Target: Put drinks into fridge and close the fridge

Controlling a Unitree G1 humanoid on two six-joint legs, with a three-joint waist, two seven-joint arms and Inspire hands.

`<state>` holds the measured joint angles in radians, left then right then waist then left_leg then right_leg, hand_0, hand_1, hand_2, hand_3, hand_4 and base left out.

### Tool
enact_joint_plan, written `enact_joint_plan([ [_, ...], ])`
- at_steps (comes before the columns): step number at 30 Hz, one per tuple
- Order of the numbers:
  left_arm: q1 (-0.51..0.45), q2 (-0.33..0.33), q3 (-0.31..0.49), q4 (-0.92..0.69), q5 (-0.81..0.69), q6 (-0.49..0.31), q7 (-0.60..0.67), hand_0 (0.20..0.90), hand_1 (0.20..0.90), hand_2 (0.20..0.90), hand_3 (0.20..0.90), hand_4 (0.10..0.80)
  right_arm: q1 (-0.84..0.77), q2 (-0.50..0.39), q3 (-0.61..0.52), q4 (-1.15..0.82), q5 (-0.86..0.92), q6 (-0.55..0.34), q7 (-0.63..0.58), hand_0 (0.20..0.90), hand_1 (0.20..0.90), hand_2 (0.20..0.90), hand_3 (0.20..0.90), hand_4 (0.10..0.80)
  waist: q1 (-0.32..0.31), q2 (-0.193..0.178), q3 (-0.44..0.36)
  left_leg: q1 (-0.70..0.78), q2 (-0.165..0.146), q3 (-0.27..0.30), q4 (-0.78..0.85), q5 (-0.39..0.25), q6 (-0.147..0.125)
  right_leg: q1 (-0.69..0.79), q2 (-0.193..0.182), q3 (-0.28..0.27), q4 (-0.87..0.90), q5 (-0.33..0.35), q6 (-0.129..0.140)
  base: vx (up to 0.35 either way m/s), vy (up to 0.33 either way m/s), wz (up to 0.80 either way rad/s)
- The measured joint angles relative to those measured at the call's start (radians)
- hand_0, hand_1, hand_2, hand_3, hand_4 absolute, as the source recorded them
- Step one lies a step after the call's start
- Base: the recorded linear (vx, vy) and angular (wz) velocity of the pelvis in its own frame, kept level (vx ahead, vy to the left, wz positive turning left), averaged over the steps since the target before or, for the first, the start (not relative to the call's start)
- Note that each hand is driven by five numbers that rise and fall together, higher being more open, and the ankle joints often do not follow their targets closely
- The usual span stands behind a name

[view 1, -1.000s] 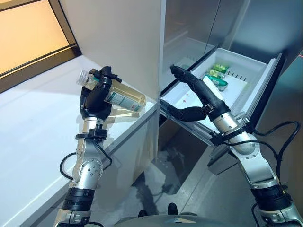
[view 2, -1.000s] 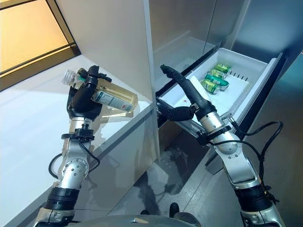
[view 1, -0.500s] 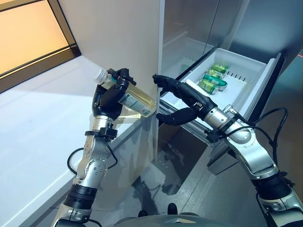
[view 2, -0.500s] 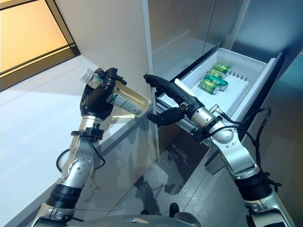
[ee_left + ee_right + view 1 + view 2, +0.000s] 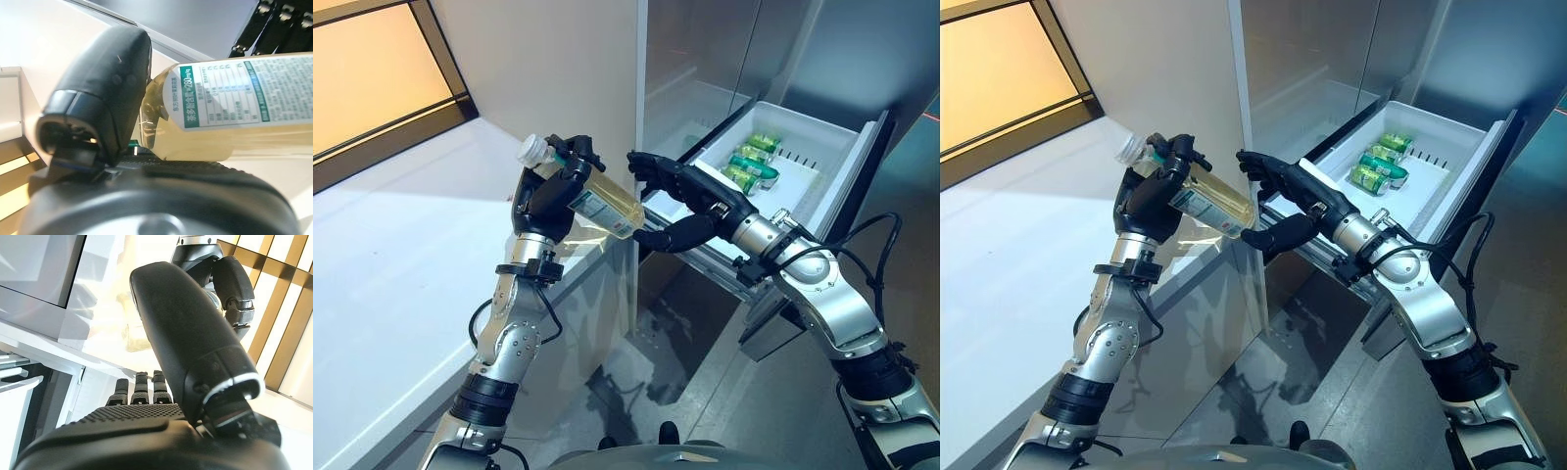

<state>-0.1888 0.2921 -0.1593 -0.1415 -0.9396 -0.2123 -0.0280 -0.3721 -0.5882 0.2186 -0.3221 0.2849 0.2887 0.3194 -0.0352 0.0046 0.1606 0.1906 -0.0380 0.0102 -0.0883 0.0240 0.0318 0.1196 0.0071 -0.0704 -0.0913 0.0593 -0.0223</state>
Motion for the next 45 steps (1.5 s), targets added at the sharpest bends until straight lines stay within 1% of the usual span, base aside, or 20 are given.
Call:
enact_joint_plan([
  [4,-0.001,0.001,-0.003,0.000,0.001,0.014,0.002,0.300,0.300,0.300,0.200,0.100,-0.024,-0.012,0.024,0.000,0.012,0.033,0.012,0.900,0.900,0.900,0.900,0.800,-0.004,-0.002,-0.001,0.011,0.002,0.002,0.000,-0.003,-0.004,0.010,0.002,0.002,0.000,0.000,0.000,0.000,0.000,0.00],
  [7,-0.001,0.002,-0.009,0.000,0.011,0.014,0.002,0.300,0.300,0.300,0.200,0.100,-0.048,-0.026,0.072,0.003,0.036,0.078,0.052,0.900,0.900,0.900,0.900,0.800,-0.004,-0.006,-0.003,0.010,0.004,0.003,0.000,-0.003,-0.004,0.009,0.003,0.001,0.000,0.000,0.000,0.000,0.000,0.00],
  [8,-0.001,0.002,-0.011,0.000,0.025,0.014,0.003,0.300,0.300,0.300,0.200,0.100,-0.049,-0.024,0.104,0.003,0.045,0.094,0.067,0.900,0.900,0.900,0.900,0.800,-0.001,-0.007,-0.004,0.010,0.004,0.003,0.000,-0.002,-0.005,0.009,0.003,0.001,0.000,0.000,0.000,0.002,-0.006,0.03],
  [9,-0.001,0.016,-0.015,0.001,0.040,0.015,0.009,0.300,0.300,0.300,0.200,0.100,-0.049,-0.024,0.114,0.004,0.045,0.104,0.068,0.900,0.900,0.900,0.900,0.800,0.005,-0.007,-0.004,0.010,0.003,0.003,0.000,-0.002,-0.005,0.009,0.003,0.000,0.000,0.000,0.000,0.005,-0.007,0.05],
  [10,-0.001,0.031,-0.025,0.000,0.040,0.015,0.013,0.300,0.300,0.300,0.200,0.100,-0.049,-0.025,0.115,0.005,0.045,0.110,0.071,0.900,0.900,0.900,0.900,0.800,0.008,-0.008,-0.004,0.009,0.003,0.002,0.000,-0.002,-0.005,0.008,0.003,0.000,0.000,0.000,0.000,0.006,-0.008,0.04],
  [12,-0.001,0.043,-0.030,0.000,0.040,0.015,0.016,0.300,0.300,0.300,0.200,0.100,-0.050,-0.022,0.115,0.006,0.044,0.120,0.081,0.900,0.900,0.900,0.900,0.800,0.018,-0.013,-0.007,0.008,0.002,0.002,0.000,-0.002,-0.005,0.008,0.002,0.000,0.000,0.000,-0.001,0.003,-0.004,0.02],
  [17,-0.001,0.047,-0.031,0.001,0.040,0.015,0.027,0.300,0.300,0.300,0.200,0.100,-0.075,-0.019,0.120,0.014,0.018,0.138,0.105,0.900,0.900,0.900,0.900,0.800,0.031,-0.028,-0.014,0.009,0.001,0.001,0.000,-0.002,-0.005,0.009,0.001,0.001,0.000,0.000,-0.001,0.000,0.000,0.00],
  [25,-0.001,0.057,-0.033,0.001,0.040,0.018,0.027,0.300,0.300,0.300,0.200,0.100,-0.096,-0.016,0.136,0.022,-0.012,0.154,0.118,0.900,0.900,0.900,0.900,0.800,0.031,-0.030,-0.015,0.010,0.001,0.004,0.000,-0.002,-0.005,0.009,0.002,0.002,0.000,0.000,0.000,0.000,0.000,0.00],
  [30,-0.001,0.056,-0.043,0.001,0.040,0.039,0.027,0.300,0.300,0.300,0.200,0.100,-0.099,-0.009,0.152,0.036,-0.009,0.165,0.097,0.900,0.900,0.900,0.900,0.800,0.031,-0.032,-0.017,0.010,0.001,0.005,0.000,-0.002,-0.005,0.010,0.002,0.002,0.000,0.000,0.000,0.000,0.000,0.00],
  [32,-0.001,0.056,-0.046,0.001,0.040,0.051,0.027,0.300,0.300,0.300,0.200,0.100,-0.099,0.008,0.153,0.050,0.012,0.177,0.076,0.900,0.900,0.900,0.900,0.800,0.032,-0.033,-0.017,0.010,0.001,0.005,0.000,-0.002,-0.005,0.009,0.002,0.002,0.000,0.000,0.000,0.000,0.000,0.00],
  [34,-0.001,0.055,-0.050,0.001,0.040,0.055,0.027,0.300,0.300,0.300,0.200,0.100,-0.099,0.025,0.153,0.053,0.038,0.197,0.046,0.900,0.900,0.900,0.900,0.800,0.032,-0.033,-0.017,0.010,0.001,0.006,0.000,-0.002,-0.005,0.009,0.002,0.003,0.000,0.000,0.000,0.000,0.000,0.00],
  [37,-0.001,0.056,-0.068,0.001,0.040,0.056,0.027,0.300,0.300,0.300,0.200,0.100,-0.104,0.028,0.154,0.068,0.104,0.223,0.010,0.900,0.900,0.900,0.900,0.800,0.034,-0.033,-0.017,0.010,0.001,0.006,0.000,-0.002,-0.005,0.009,0.002,0.003,0.000,0.000,0.000,0.000,0.000,0.00],
  [43,-0.002,0.055,-0.102,0.001,0.059,0.058,0.020,0.300,0.300,0.300,0.200,0.100,-0.129,0.055,0.154,0.093,0.145,0.274,-0.015,0.900,0.900,0.900,0.900,0.800,0.028,-0.032,-0.017,0.011,0.002,0.007,0.000,-0.002,-0.005,0.009,0.002,0.003,0.000,0.000,-0.001,0.000,0.000,0.00],
  [44,-0.005,0.055,-0.104,0.001,0.066,0.058,0.020,0.300,0.300,0.300,0.200,0.100,-0.132,0.055,0.154,0.093,0.146,0.278,-0.015,0.700,0.700,0.700,0.667,0.567,0.028,-0.032,-0.017,0.011,0.002,0.007,0.000,-0.002,-0.005,0.009,0.002,0.003,0.000,0.000,-0.001,0.000,0.000,0.00],
  [45,-0.010,0.056,-0.107,0.001,0.074,0.058,0.020,0.300,0.300,0.300,0.200,0.100,-0.134,0.055,0.154,0.094,0.146,0.281,-0.017,0.354,0.354,0.354,0.263,0.163,0.029,-0.032,-0.017,0.011,0.002,0.007,0.000,-0.002,-0.005,0.009,0.002,0.003,0.000,0.000,-0.001,0.000,0.000,0.00],
])
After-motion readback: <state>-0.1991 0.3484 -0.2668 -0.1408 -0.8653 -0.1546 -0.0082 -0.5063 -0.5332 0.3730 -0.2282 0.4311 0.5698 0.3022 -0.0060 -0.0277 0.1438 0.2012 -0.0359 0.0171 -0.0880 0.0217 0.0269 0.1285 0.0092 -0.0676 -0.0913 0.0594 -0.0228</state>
